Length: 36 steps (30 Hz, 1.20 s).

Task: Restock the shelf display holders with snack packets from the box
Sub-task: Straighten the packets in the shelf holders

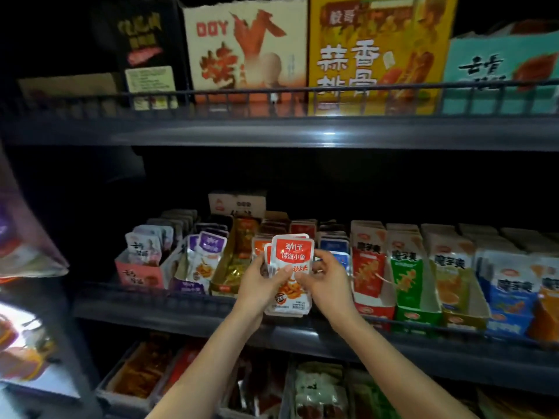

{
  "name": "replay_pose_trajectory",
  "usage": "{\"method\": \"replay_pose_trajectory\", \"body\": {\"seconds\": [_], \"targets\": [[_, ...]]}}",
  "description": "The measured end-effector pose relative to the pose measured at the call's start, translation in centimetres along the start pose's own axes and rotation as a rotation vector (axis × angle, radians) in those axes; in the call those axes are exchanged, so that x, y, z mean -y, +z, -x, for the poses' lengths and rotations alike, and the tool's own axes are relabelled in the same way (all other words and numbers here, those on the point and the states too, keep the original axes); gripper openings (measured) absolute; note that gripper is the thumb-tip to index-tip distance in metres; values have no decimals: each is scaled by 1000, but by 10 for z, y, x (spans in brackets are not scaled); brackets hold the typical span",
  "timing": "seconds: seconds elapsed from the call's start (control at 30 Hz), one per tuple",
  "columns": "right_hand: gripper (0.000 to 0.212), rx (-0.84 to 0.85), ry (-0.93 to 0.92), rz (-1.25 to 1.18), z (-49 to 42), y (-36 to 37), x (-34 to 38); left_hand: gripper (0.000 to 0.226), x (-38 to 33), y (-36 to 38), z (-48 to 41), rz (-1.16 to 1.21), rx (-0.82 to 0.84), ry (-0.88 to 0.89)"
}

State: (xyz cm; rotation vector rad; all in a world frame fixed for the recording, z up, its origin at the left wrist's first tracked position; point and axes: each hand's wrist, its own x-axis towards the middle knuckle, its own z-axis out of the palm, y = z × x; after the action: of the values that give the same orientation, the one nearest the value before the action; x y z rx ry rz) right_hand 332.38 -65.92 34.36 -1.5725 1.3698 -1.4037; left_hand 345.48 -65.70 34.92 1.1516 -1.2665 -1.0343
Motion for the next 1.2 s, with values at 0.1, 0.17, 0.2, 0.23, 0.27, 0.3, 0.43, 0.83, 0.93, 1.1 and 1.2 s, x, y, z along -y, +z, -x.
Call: {"method": "replay_pose_trajectory", "body": {"seconds": [0.1, 0.17, 0.2, 0.23, 0.27, 0.3, 0.43, 0.83, 0.93, 1.1, 1.2], "targets": [[41, 41, -24, -13, -11, 33, 6, 33, 4, -30, -13, -11, -72, -14], [38, 58, -42, -32, -19, 53, 9, 30, 6, -49, -24, -29, -99, -16], [37, 69, -47, -37, -23, 62, 10, 30, 6, -57, -30, -41, -107, -11], [36, 81, -51, -39, -29, 72, 11, 32, 7, -66, -36, -51, -117, -4], [36, 90, -56, -32, -36, 80, 11, 33, 7, -74, -44, -59, -131, 3], [38, 97, -58, -28, -42, 87, 11, 34, 6, -80, -50, -69, -143, 11], [39, 93, -53, 16, -58, 111, 7, 30, 7, -101, -67, -99, -123, 13], [42, -67, -135, 216, -60, 37, 5, 31, 9, -28, -71, -10, 1, 102], [44, -112, -70, 327, -70, 13, -3, 35, 9, -4, -88, -259, 3, 150], [40, -67, -42, 444, -87, -1, -4, 40, 7, 13, -115, -408, 0, 79], [37, -38, -23, 454, -94, -11, -1, 42, 11, 21, -121, -301, 4, 6]]}}
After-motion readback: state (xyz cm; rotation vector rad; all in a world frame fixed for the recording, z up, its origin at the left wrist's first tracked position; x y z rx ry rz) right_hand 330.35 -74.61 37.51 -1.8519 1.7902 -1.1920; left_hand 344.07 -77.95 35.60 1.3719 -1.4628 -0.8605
